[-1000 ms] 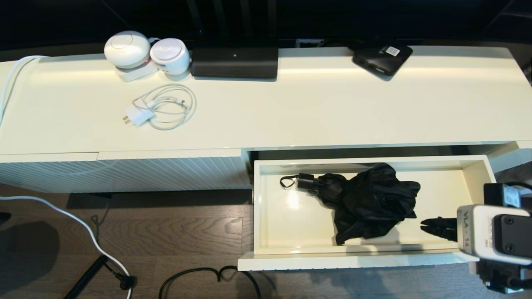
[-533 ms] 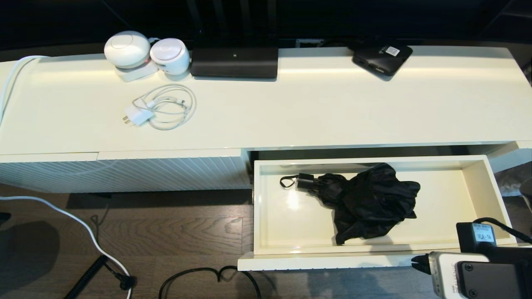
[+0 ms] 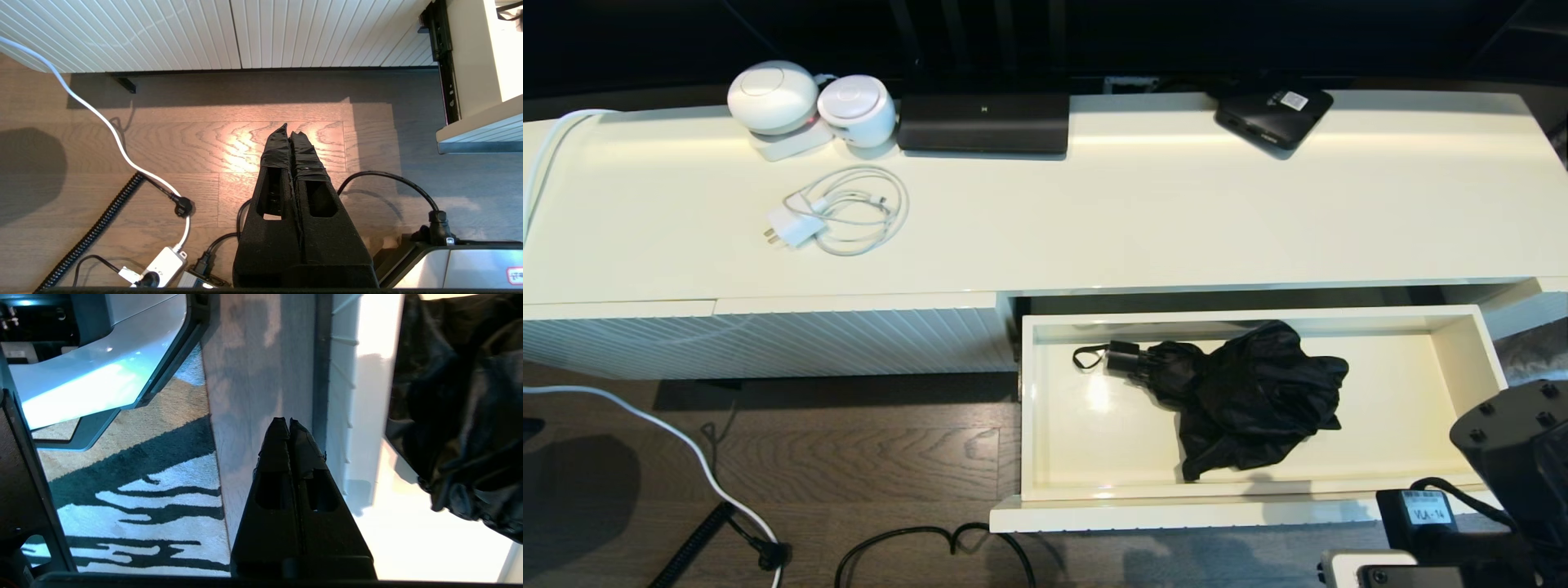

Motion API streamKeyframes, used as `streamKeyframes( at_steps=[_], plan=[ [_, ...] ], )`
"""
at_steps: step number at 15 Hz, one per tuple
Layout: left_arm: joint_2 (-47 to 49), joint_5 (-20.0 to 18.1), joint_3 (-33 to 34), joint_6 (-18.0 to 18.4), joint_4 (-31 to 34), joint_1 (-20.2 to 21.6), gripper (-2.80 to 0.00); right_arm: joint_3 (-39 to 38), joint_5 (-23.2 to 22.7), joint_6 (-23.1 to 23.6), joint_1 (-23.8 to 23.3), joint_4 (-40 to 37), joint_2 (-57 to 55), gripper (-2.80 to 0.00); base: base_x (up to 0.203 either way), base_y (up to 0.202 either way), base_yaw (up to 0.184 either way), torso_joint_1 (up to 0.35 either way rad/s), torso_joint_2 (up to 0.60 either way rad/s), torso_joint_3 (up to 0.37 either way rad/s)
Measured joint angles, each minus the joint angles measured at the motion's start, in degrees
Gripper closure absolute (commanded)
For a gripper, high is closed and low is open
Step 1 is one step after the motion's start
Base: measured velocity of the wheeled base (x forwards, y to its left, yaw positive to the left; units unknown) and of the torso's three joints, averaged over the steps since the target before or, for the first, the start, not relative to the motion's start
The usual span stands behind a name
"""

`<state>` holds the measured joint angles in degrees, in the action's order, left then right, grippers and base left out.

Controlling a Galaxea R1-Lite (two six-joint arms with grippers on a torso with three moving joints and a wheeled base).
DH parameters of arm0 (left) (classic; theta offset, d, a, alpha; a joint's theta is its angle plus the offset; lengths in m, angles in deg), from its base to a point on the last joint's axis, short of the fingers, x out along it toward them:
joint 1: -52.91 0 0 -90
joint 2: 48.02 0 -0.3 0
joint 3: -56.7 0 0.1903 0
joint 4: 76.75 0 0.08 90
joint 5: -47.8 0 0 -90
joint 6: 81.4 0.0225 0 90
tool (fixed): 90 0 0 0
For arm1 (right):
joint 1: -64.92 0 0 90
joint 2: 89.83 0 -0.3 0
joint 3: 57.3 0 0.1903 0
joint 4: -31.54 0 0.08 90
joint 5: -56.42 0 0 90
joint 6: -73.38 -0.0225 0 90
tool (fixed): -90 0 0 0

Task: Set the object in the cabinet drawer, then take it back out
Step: Close the drawer

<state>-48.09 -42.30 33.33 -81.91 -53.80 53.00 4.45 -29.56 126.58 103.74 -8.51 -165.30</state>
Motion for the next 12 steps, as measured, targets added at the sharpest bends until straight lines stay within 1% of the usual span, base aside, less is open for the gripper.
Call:
streamKeyframes(
  at_steps=[2,5,10,12],
  plan=[
    [0.0,0.02,0.0,-0.01,0.0,0.0,0.0,-1.67,0.01,0.1,0.12,2.98,-1.13,0.0,0.0,0.0,0.0,0.0,0.0,0.0],
    [0.0,0.01,0.0,0.02,0.0,0.0,0.0,-5.08,0.09,0.24,0.23,10.42,-3.37,0.0,0.0,0.0,0.0,0.0,0.0,0.0],
    [0.0,0.01,0.0,-0.01,0.01,0.0,0.0,-7.34,0.87,0.56,0.63,17.69,-5.34,0.0,0.0,0.0,0.0,0.0,0.0,0.0],
    [0.0,0.0,0.0,0.06,0.0,0.0,0.0,-8.06,2.44,0.85,0.83,21.36,-5.26,0.0,0.0,0.0,0.0,0.0,0.0,0.0]
  ],
)
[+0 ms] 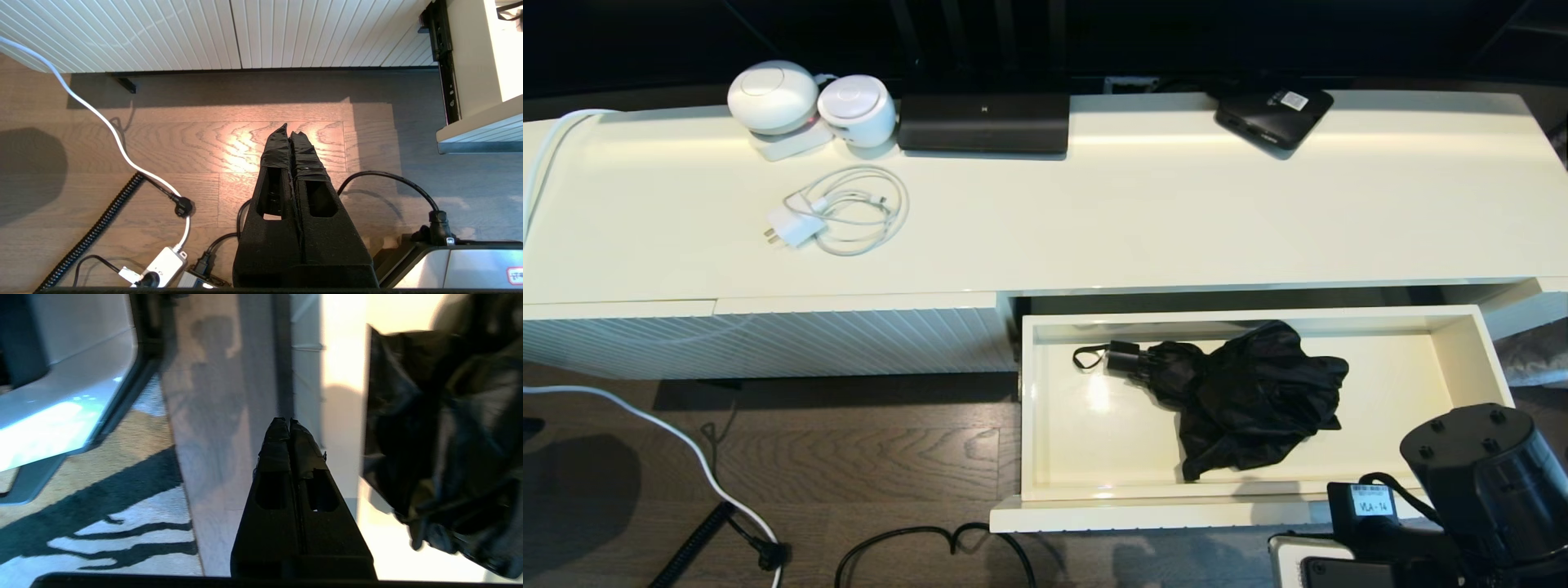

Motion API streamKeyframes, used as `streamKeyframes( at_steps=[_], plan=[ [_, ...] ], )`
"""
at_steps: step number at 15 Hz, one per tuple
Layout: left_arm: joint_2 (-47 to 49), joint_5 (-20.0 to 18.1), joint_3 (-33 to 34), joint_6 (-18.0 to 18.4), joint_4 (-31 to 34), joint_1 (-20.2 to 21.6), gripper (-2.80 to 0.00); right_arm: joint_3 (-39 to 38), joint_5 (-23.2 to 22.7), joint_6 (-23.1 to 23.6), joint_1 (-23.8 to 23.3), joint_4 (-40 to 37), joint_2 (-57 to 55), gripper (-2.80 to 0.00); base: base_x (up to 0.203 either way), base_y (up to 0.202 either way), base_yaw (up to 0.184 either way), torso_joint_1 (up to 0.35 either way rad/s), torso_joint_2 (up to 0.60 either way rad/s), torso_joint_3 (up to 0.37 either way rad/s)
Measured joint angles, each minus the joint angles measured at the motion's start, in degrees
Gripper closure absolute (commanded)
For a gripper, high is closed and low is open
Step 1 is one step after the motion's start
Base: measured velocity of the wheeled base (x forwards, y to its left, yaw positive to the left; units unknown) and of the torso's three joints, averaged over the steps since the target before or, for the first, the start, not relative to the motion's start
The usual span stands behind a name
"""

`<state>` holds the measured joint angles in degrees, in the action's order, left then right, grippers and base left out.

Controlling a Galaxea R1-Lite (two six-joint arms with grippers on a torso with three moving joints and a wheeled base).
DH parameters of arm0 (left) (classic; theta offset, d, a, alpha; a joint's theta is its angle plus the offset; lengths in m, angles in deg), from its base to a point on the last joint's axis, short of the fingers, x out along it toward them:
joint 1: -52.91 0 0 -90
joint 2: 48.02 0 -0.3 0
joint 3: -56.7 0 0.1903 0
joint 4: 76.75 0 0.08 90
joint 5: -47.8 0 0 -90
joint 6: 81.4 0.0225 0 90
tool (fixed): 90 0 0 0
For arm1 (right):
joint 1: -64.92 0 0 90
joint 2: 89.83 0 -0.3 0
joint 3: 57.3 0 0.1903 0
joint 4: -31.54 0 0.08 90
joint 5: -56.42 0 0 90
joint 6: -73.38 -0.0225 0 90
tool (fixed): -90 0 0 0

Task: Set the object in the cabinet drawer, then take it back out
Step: Close the drawer

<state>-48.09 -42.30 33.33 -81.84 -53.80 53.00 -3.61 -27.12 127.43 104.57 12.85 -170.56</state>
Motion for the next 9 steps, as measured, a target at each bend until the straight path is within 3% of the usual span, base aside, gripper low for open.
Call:
streamKeyframes(
  at_steps=[5,9],
  plan=[
    [0.0,0.0,0.0,-0.05,0.0,-0.02,0.0,-0.86,5.74,1.29,0.86,0.62,0.46,0.0,0.0,0.0,0.0,0.0,0.0,0.0],
    [0.0,0.0,0.0,-0.02,0.0,0.0,0.0,-1.7,7.43,1.36,1.74,2.26,0.35,0.0,0.0,0.0,0.0,0.0,0.0,0.0]
  ],
)
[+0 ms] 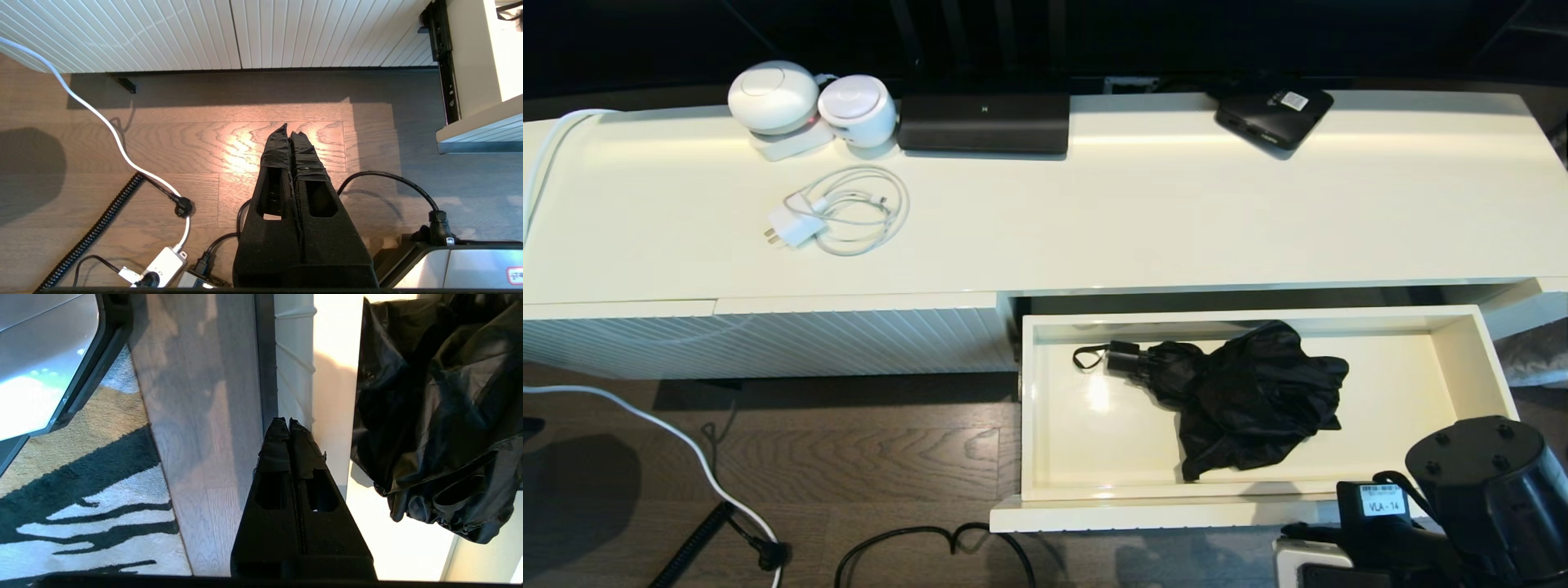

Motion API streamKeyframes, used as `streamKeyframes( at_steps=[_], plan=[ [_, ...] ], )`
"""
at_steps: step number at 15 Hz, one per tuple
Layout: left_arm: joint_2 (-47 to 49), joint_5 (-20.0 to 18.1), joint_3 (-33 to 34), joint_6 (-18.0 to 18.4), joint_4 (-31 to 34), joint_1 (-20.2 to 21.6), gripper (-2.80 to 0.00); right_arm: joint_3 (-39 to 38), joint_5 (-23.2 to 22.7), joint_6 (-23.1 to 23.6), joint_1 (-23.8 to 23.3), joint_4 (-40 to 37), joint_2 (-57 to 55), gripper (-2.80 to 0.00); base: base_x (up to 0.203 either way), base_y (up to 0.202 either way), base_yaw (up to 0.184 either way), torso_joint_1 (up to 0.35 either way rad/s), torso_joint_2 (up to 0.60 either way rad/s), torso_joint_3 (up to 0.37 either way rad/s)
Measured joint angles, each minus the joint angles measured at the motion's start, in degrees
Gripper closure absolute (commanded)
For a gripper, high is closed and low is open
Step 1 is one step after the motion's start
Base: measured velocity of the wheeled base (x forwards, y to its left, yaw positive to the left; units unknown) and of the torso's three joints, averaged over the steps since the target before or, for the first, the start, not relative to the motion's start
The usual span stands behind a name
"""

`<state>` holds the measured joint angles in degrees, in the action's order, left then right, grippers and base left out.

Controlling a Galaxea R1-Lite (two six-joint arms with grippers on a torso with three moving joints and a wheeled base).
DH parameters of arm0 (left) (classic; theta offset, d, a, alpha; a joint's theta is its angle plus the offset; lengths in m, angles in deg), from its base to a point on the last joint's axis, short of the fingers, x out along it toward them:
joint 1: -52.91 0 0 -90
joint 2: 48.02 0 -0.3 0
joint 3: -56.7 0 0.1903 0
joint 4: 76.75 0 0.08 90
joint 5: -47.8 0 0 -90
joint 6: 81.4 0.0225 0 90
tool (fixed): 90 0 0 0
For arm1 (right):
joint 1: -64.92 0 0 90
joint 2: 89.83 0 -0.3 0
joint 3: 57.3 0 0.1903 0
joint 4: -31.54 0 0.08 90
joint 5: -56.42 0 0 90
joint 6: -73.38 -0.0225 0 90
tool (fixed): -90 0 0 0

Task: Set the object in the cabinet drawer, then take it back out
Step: Close the drawer

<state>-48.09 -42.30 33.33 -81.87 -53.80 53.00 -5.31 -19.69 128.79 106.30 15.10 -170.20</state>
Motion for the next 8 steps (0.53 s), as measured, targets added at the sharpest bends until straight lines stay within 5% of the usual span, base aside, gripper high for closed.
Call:
streamKeyframes(
  at_steps=[8],
  plan=[
    [0.0,0.02,0.0,0.0,0.01,0.0,0.0,-4.12,2.27,1.49,2.16,10.89,-1.28,0.0,0.0,0.0,0.0,0.0,0.0,0.0]
  ],
)
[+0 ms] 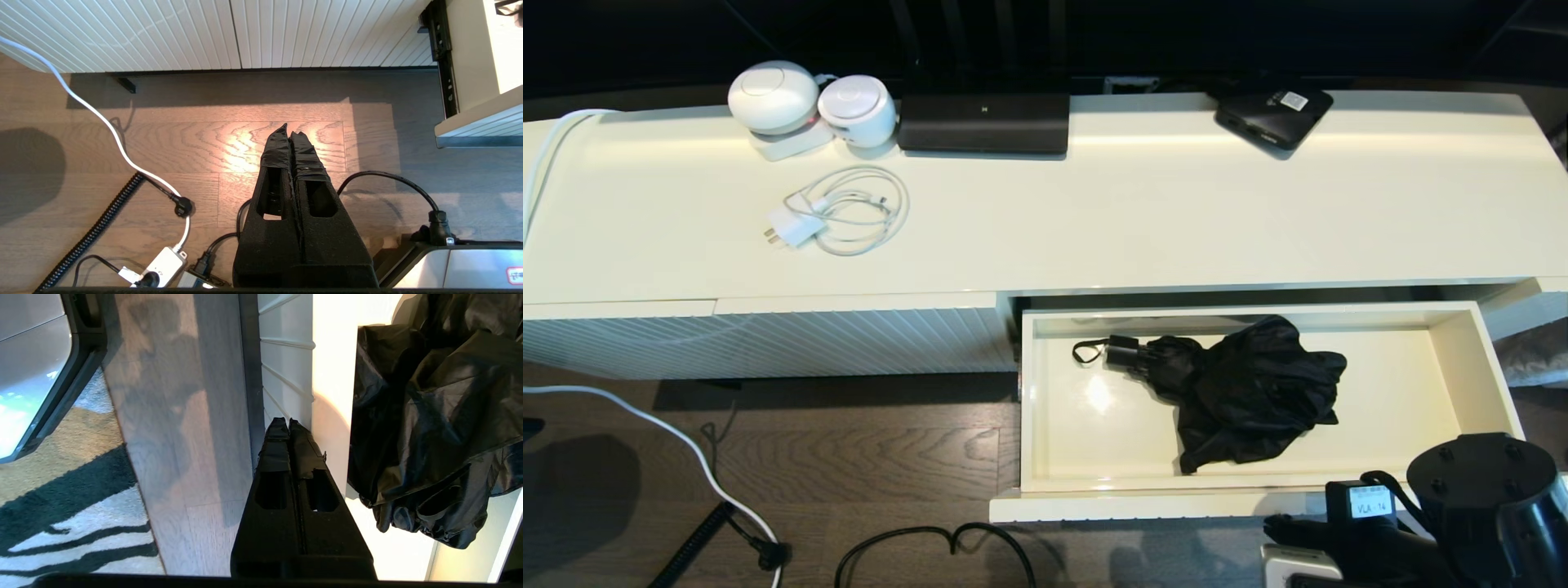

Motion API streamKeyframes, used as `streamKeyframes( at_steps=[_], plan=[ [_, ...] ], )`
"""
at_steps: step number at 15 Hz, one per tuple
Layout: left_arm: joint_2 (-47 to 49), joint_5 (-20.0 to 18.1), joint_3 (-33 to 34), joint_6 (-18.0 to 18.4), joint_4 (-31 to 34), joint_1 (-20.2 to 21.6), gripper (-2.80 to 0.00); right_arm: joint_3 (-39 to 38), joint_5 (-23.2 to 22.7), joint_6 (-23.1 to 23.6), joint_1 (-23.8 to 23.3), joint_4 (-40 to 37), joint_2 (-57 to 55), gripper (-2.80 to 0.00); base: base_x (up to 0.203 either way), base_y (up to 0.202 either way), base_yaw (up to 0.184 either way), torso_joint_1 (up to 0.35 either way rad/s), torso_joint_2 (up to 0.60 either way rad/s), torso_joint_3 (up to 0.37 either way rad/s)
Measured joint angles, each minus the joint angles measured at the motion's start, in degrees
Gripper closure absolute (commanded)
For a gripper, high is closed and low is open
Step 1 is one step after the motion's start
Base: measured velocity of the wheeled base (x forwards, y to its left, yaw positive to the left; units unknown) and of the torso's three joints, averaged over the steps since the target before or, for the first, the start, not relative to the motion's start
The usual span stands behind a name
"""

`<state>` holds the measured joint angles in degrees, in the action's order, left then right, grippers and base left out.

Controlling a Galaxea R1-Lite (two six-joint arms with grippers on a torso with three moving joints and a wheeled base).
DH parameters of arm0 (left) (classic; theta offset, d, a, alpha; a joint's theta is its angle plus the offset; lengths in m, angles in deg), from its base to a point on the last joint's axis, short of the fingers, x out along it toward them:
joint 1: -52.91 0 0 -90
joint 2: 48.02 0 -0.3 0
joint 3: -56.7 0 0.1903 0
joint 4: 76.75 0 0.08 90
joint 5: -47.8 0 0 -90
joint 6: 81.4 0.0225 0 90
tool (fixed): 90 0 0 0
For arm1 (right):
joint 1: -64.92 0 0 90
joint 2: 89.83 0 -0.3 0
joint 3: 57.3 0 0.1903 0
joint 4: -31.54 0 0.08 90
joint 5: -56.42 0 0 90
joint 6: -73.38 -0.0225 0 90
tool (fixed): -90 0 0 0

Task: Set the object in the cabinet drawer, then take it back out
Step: Close the drawer

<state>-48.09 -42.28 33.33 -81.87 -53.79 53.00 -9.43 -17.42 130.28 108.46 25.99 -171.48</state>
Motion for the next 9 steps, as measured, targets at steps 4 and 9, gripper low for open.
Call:
streamKeyframes(
  at_steps=[4,9],
  plan=[
    [0.0,-0.02,0.0,-0.02,-0.01,-0.02,0.0,-1.84,1.67,3.14,0.0,5.39,-0.86,0.0,0.0,0.0,0.0,0.0,0.0,0.0],
    [0.0,-0.02,0.0,-0.02,0.01,0.04,0.0,-2.29,3.41,3.36,-0.38,7.98,-0.89,0.0,0.0,0.0,0.0,0.0,0.0,0.0]
  ],
)
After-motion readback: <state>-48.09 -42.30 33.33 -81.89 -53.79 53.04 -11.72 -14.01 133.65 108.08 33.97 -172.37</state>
